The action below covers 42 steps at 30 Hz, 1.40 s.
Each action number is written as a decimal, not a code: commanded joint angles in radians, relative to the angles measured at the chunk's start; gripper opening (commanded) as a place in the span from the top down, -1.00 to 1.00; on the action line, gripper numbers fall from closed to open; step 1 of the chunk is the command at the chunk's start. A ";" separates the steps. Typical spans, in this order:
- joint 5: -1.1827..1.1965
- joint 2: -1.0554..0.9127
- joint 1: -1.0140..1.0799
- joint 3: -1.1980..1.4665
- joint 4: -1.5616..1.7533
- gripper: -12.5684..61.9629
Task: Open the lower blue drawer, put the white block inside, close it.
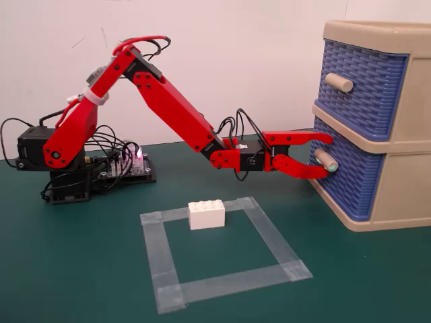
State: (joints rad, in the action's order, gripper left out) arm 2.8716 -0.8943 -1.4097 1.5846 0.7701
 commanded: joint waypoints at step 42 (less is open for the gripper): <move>0.235 -0.861 0.058 0.684 -0.482 -0.25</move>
State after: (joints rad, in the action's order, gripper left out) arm 3.1355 -1.6199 -1.3422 2.2764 0.3697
